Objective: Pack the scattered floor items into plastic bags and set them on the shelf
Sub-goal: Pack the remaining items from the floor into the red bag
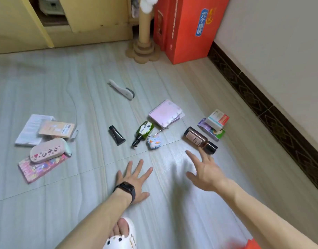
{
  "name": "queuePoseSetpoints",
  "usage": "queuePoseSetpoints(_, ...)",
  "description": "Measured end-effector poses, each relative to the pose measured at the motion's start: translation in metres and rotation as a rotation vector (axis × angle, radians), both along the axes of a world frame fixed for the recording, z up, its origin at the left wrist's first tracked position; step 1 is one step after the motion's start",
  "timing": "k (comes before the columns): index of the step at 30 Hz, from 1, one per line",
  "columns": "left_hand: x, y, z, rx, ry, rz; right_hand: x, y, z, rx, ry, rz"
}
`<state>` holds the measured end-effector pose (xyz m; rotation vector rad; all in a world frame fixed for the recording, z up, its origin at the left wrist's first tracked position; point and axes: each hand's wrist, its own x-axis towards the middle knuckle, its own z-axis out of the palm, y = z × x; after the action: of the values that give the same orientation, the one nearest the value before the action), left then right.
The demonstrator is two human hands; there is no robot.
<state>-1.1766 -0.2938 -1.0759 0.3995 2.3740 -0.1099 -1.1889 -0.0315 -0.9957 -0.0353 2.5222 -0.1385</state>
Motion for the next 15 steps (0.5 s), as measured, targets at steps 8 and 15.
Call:
queuePoseSetpoints(8,-0.023,0.009,0.007,-0.039,0.125,-0.226,-0.073,0.024,-0.085,-0.017,0.338,-0.345)
queuePoseSetpoints(15,-0.107,0.050,0.009,0.316,0.486,-0.205,0.026,0.000,-0.106,-0.086,0.502,-0.550)
